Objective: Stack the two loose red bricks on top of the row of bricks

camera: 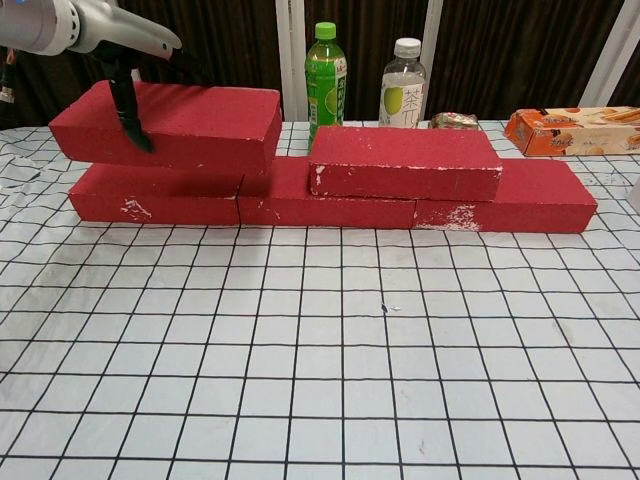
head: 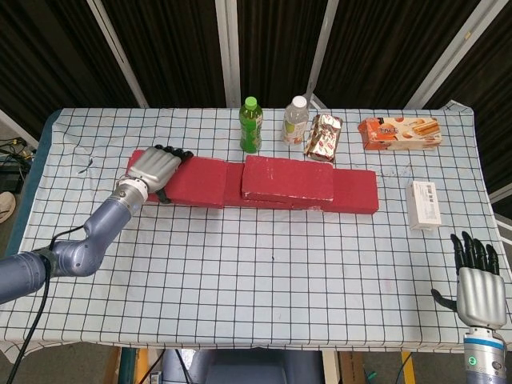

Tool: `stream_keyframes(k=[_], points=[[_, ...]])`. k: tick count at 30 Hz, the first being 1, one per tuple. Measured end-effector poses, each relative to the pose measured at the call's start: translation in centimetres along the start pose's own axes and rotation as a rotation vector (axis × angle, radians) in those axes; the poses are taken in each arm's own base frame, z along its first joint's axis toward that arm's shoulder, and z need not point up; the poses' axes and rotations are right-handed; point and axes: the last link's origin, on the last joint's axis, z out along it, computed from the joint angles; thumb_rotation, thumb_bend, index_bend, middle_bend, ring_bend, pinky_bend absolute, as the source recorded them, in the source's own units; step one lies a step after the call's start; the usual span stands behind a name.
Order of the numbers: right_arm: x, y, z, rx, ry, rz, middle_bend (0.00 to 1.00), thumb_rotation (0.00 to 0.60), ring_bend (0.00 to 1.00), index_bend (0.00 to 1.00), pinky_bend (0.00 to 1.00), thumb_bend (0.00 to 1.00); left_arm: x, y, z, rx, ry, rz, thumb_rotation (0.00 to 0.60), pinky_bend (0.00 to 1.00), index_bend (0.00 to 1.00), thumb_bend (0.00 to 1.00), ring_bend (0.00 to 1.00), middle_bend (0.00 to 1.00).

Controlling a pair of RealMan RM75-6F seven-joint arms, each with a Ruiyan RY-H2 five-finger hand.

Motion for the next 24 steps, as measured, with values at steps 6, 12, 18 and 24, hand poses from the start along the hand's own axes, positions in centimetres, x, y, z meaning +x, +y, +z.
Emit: stream_keyframes(k=[6,12,18,24], points=[[0.0,0.1,0.0,-0.017,0.005,-0.009,0.01,0.600,0.00,0.04,0.00,0.15,-0.4,-0.3,1.4,0.003,0.001,-0.016,0.600,0.20,0.29,0.26,0.15,0.26],[0.0,0.4,0.1,-0.030,0.008,-0.011,0.01,0.600,0.00,0.04,0.00,0.15,-0.9,-0.7,3.1,0.012,-0.010,-0.024,0.600,0.20,0.29,0.26,0.15,0.26],[0.0,0.3,0.2,-0.030,0.015,-0.016,0.01,0.600,0.00,0.04,0.00,0.15,-1.6,-0.3,4.5,0.007,-0.029,-0.015,0.600,0.20,0.29,0.26,0.15,0.26],[0.0,0.3,0.1,-0.033,0.022,-0.019,0.01,0.600,0.00,0.04,0.00,0.15,-2.3,-0.5,5.6,0.020,-0.037,-0.035,0.600,0.20,0.29,0.26,0.15,0.26]])
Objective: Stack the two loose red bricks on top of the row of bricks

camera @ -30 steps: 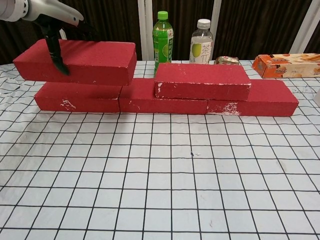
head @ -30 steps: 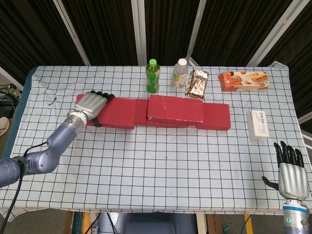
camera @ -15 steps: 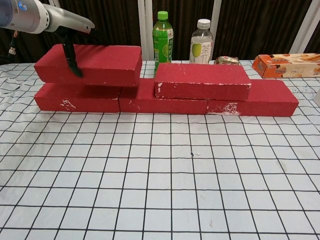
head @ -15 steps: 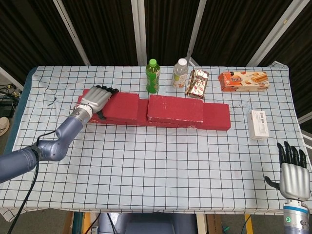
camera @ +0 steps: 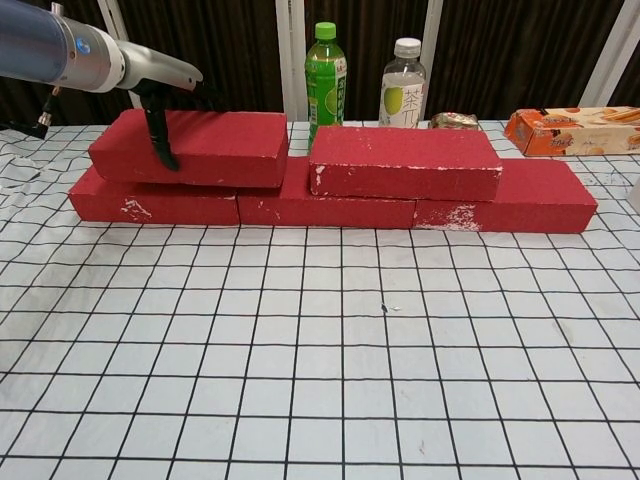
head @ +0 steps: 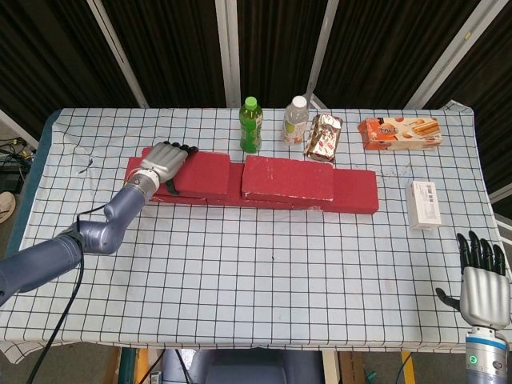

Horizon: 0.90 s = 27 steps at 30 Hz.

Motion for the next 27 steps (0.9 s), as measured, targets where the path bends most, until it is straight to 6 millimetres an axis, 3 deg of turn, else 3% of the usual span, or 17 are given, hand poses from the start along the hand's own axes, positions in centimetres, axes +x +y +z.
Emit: stream_keyframes(k=[27], points=[[0.0,0.3,0.1,-0.027,0.001,0.000,0.01,0.600,0.00,0.04,0.00,0.15,0.4,1.4,1.9,-0.008,-0.024,-0.008,0.600,0.20,0.29,0.26,0.14,0.25]])
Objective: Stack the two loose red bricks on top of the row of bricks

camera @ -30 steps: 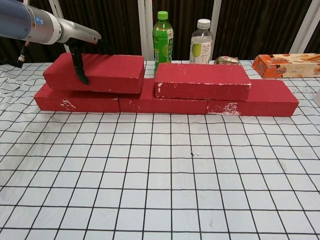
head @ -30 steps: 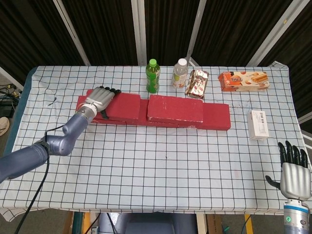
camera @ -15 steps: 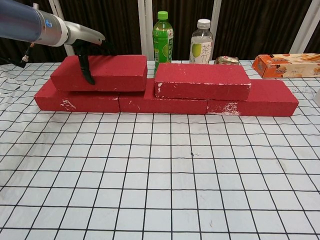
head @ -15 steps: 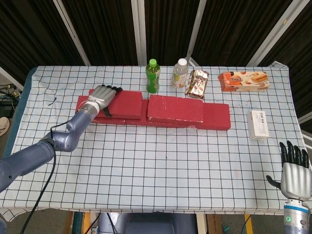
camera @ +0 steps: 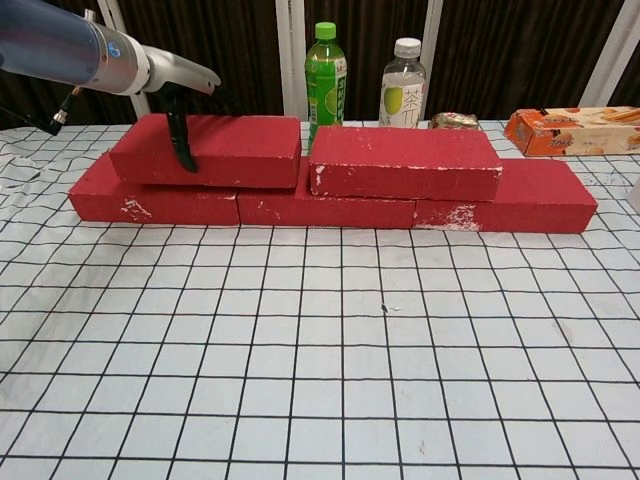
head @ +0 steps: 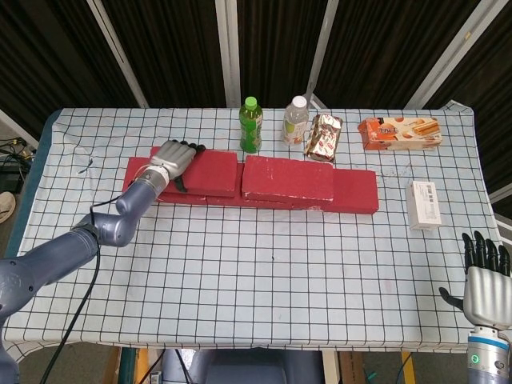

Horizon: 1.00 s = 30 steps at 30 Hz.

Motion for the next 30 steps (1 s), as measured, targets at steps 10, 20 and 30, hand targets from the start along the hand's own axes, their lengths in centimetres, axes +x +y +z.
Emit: stream_keyframes(k=[10,20,30], points=[[0.0,0.0,0.0,-0.004,0.001,0.001,0.01,0.600,0.00,0.04,0.00,0.15,0.2,0.5,0.1,0.006,0.003,0.005,0.600,0.20,0.29,0.26,0.14,0.25],[0.0,0.1,0.0,-0.009,-0.002,0.005,0.01,0.600,0.00,0.04,0.00,0.15,0.4,0.7,0.1,0.024,0.001,0.002,0.600,0.20,0.29,0.26,0.14,0.25],[0.1,0.2,0.0,-0.013,0.000,0.008,0.01,0.600,0.00,0.04,0.00,0.15,0.4,1.3,0.2,0.028,0.000,0.013,0.600,0.20,0.29,0.26,0.14,0.25]])
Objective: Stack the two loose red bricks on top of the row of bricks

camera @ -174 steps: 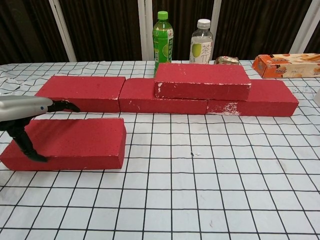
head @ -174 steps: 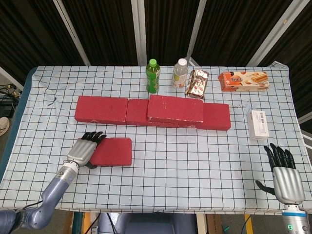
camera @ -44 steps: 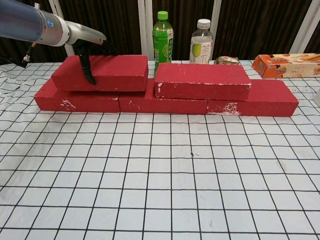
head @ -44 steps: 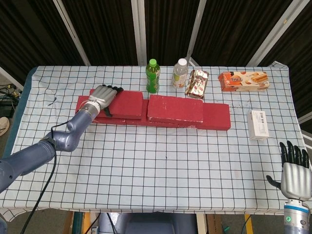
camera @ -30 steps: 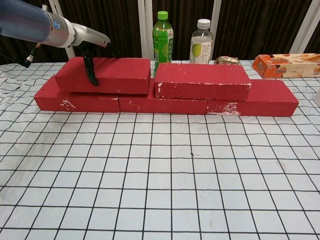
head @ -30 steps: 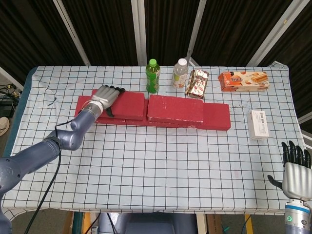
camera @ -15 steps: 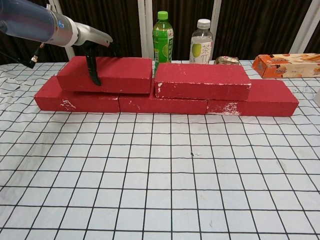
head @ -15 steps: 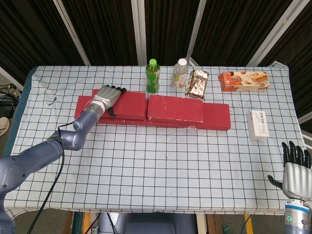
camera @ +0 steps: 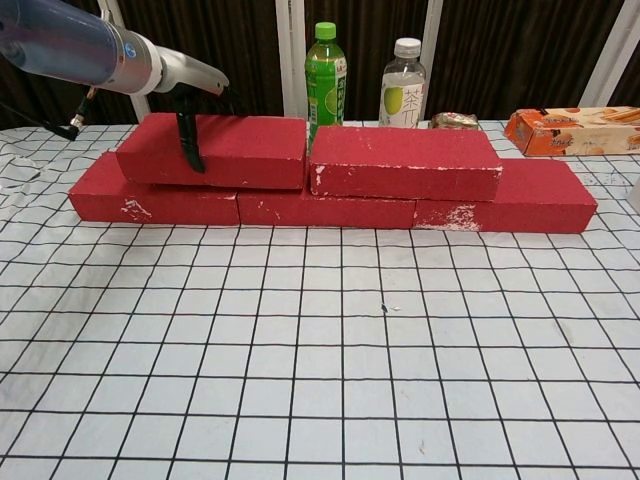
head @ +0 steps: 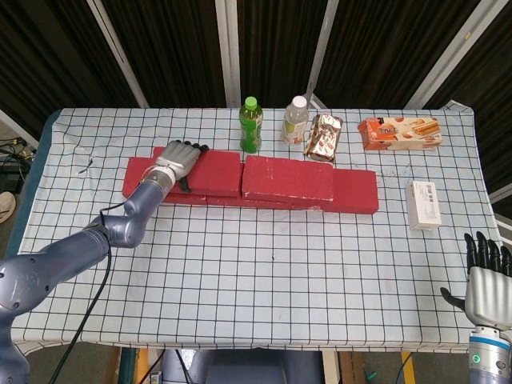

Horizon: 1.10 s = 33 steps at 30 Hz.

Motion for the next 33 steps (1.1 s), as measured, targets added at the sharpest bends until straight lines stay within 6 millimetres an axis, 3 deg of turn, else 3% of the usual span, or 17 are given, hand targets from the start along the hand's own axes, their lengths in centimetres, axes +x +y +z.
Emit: stream_keyframes(k=[17,22,33], points=[[0.00,0.08,0.06,-0.007,0.000,0.001,0.01,0.600,0.00,0.04,0.00,0.15,-0.23,0.41,0.29,0.006,0.001,-0.004,0.600,0.20,0.29,0.26,0.14,0.24],[0.00,0.06,0.07,-0.007,0.000,0.001,0.01,0.600,0.00,0.04,0.00,0.15,-0.18,0.51,0.26,0.005,-0.002,-0.016,0.600,0.19,0.28,0.20,0.13,0.23],[0.01,0.11,0.11,-0.010,0.002,0.004,0.01,0.600,0.00,0.04,0.00,0.15,-0.24,0.87,0.23,0.000,-0.009,-0.008,0.600,0.18,0.26,0.18,0.11,0.21]])
